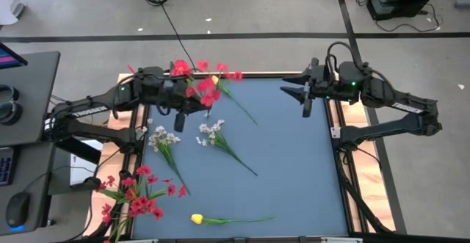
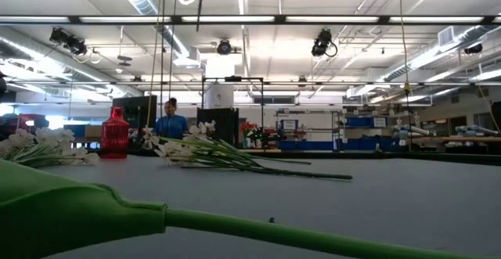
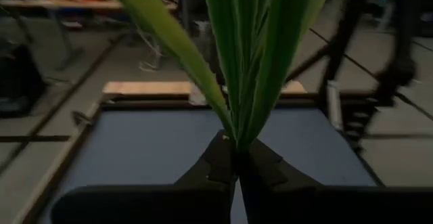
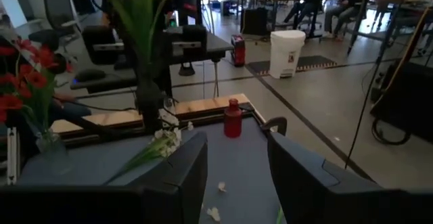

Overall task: Sort flowers into vase by color
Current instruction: Put the red flowers into the transparent vase

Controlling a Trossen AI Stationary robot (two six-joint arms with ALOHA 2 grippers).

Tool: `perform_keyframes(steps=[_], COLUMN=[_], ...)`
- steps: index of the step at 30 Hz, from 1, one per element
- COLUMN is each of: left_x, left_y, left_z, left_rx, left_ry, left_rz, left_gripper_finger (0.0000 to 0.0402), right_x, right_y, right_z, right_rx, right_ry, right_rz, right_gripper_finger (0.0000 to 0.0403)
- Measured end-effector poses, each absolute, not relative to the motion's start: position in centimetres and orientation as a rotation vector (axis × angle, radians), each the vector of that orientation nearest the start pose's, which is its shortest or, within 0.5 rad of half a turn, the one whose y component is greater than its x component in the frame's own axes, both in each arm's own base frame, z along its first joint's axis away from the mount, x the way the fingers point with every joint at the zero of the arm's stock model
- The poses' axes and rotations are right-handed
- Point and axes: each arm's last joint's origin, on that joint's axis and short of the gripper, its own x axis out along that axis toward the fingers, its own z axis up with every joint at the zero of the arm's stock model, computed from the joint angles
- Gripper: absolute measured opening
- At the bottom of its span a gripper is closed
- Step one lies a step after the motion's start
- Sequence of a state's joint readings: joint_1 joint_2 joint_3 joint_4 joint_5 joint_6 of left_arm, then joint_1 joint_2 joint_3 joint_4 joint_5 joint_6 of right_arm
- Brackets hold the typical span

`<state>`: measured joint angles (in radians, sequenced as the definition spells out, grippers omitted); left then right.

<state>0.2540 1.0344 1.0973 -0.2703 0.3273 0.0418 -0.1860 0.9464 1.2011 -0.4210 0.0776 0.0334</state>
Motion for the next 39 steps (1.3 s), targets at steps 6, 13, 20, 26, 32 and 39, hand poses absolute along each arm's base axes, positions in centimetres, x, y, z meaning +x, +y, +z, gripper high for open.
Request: perform_keyframes(steps=[6, 13, 20, 26, 32, 39], left_x=[18.6, 16.2, 14.9, 13.7, 12.8, 10.6], left_y=[3.5, 2.9, 2.2, 0.6, -0.3, -0.4], left_z=[38.7, 38.9, 39.4, 38.9, 38.0, 38.6], left_rx=[-0.013, -0.039, -0.030, -0.067, -0.050, 0.045], left_ry=[0.278, 0.307, 0.276, 0.285, 0.294, 0.220], left_rz=[-0.114, -0.113, -0.175, -0.257, -0.264, -0.268], left_gripper_finger=[0.0012, 0.0024, 0.0015, 0.0010, 0.0010, 0.0010], right_x=[18.4, 19.3, 19.3, 19.5, 19.6, 18.7], right_y=[-3.7, -3.9, -3.9, -3.9, -3.9, -3.5], right_z=[41.9, 41.5, 41.4, 41.4, 41.6, 41.5], right_rx=[0.043, 0.075, 0.057, 0.062, 0.063, 0.101], right_ry=[0.173, 0.193, 0.197, 0.197, 0.170, 0.202], right_rz=[-0.266, -0.270, -0.275, -0.275, -0.275, -0.191], right_gripper_finger=[0.0164, 0.0164, 0.0164, 0.0164, 0.0164, 0.0164])
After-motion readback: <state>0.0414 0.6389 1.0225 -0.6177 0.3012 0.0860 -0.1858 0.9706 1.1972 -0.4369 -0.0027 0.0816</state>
